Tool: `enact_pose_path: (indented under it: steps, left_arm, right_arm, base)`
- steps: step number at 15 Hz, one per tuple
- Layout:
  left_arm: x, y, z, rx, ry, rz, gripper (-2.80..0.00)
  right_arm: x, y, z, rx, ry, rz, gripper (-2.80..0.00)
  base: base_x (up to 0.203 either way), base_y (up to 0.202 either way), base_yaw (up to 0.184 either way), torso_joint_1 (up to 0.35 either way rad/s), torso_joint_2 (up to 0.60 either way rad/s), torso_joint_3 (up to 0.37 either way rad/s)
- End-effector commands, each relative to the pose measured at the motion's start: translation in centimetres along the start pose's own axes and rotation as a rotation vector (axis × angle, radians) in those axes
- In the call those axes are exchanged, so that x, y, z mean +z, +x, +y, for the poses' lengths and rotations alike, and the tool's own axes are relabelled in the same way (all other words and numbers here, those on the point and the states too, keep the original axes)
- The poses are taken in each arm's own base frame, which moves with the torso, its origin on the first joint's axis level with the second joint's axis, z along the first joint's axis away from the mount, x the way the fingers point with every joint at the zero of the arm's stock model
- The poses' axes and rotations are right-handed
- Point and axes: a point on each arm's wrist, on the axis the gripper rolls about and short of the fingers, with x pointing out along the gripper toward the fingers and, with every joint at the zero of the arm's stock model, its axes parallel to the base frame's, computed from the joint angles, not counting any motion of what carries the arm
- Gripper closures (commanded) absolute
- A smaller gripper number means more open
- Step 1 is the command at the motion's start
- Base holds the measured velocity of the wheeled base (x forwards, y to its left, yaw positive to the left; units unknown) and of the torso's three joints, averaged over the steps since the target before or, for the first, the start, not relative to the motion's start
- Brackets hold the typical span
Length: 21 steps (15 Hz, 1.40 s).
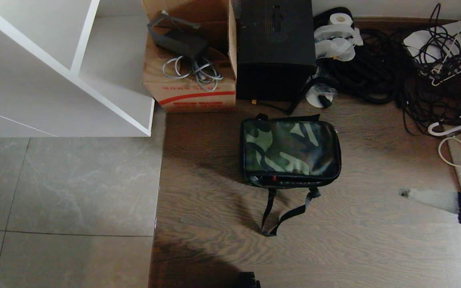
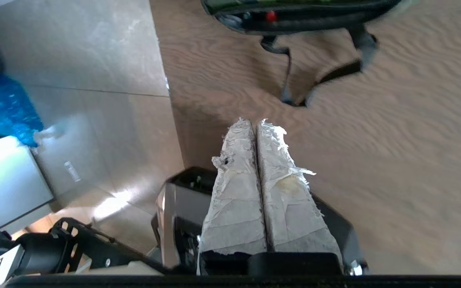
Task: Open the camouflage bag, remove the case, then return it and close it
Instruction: Open the top of the storage box
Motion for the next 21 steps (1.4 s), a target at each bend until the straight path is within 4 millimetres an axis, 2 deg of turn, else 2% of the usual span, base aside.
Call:
enact_pose_path:
  steps: [1, 4, 9, 12, 15, 16, 21]
  left_arm:
    - [-0.2, 0.1, 0.0, 0.0, -0.001, 0.008, 0.0]
    - [-0.2, 0.1, 0.0, 0.001, -0.001, 0.008, 0.0]
    - [-0.2, 0.1, 0.0, 0.0, -0.001, 0.007, 0.0]
    - [-0.2, 0.1, 0.0, 0.001, -0.001, 0.008, 0.0]
    - [-0.2, 0.1, 0.0, 0.0, -0.001, 0.007, 0.0]
    - [-0.2, 0.1, 0.0, 0.0, -0.001, 0.009, 0.0]
    - [-0.2, 0.1, 0.0, 0.0, -0.001, 0.008, 0.0]
  right_arm:
    - [-0.4, 3.6, -2.1, 0.0, 0.039, 0.075, 0.0]
    - [-0.4, 6.3, -3.6, -0.001, 0.056, 0.114, 0.0]
    - [1.2, 11.0, -6.0, -0.014, 0.029, 0.074, 0.0]
    - [1.1, 13.8, -7.7, -0.052, -0.069, 0.1, 0.0]
    - [0.7, 15.1, -8.6, -0.053, -0.086, 0.126, 0.0]
    - [0.6, 15.3, -8.8, -0.052, -0.088, 0.128, -2.8]
    - [-0.7, 17.0, -10.2, -0.067, -0.062, 0.172, -2.8]
  base:
    - [0.0, 0.0, 0.0, 0.0, 0.0, 0.0]
    - [0.0, 0.0, 0.0, 0.0, 0.0, 0.0]
    - [0.0, 0.0, 0.0, 0.0, 0.0, 0.0]
    - [0.0, 0.0, 0.0, 0.0, 0.0, 0.0]
    - [0.0, 0.0, 0.0, 0.0, 0.0, 0.0]
    - [0.0, 0.0, 0.0, 0.0, 0.0, 0.0]
    - [0.0, 0.0, 0.0, 0.0, 0.0, 0.0]
